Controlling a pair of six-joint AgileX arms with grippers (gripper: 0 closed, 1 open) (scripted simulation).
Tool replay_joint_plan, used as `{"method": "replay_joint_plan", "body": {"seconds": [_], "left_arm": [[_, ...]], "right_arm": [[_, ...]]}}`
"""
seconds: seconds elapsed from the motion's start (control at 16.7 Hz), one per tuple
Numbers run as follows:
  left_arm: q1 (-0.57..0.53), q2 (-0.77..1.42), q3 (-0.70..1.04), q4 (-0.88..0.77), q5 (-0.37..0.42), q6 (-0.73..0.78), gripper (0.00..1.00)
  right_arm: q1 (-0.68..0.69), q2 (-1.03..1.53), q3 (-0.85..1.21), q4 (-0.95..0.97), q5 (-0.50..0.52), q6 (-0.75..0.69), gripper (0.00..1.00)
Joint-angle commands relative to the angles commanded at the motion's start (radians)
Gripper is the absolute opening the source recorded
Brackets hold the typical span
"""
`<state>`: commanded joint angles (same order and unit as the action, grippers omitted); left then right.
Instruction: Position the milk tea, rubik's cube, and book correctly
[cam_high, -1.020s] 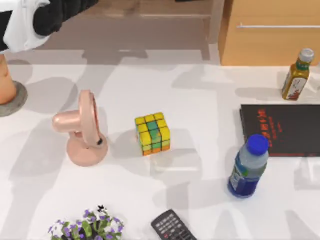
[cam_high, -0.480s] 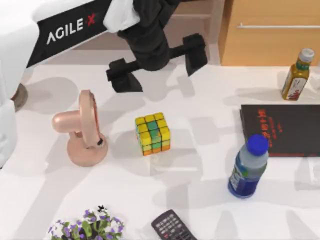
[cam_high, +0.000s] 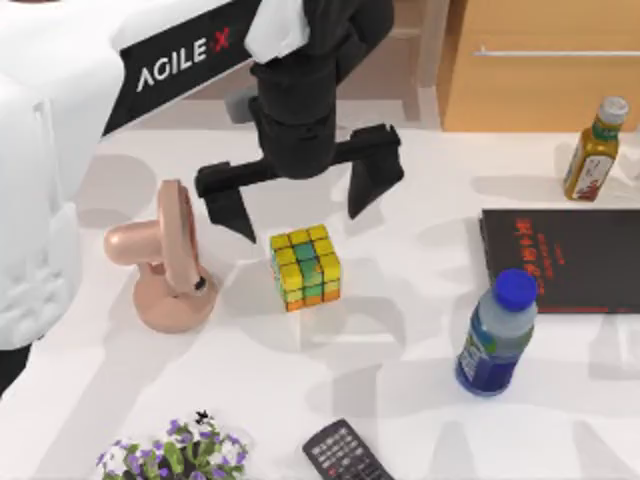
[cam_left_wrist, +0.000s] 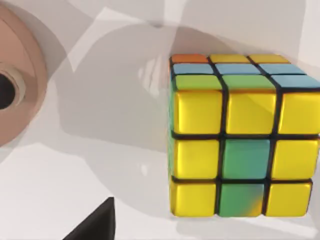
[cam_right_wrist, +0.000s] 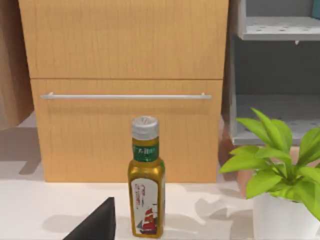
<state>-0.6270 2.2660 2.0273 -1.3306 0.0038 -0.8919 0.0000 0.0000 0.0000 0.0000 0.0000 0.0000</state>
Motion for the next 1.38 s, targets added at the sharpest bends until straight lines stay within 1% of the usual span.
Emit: {"method": "replay_joint_plan", "body": {"seconds": [0.36,0.6,0.84,1.14,1.38], "left_arm": [[0.002,-0.003,-0.006,0.004,0.001,-0.002,1.00],[-0.038,0.006,-0.084,0.089,0.000,-0.037,1.00],[-0.011,0.028,-0.176,0.202,0.000,-0.011,1.00],[0.001,0.030,-0.188,0.217,0.000,0.001,1.00],[0.001,0.030,-0.188,0.217,0.000,0.001,0.70]], "right_arm": [[0.000,0.000,0.000,0.000,0.000,0.000,1.00],[0.000,0.000,0.000,0.000,0.000,0.000,1.00],[0.000,0.000,0.000,0.000,0.000,0.000,1.00],[0.000,0.000,0.000,0.000,0.000,0.000,1.00],[0.000,0.000,0.000,0.000,0.000,0.000,1.00]]}}
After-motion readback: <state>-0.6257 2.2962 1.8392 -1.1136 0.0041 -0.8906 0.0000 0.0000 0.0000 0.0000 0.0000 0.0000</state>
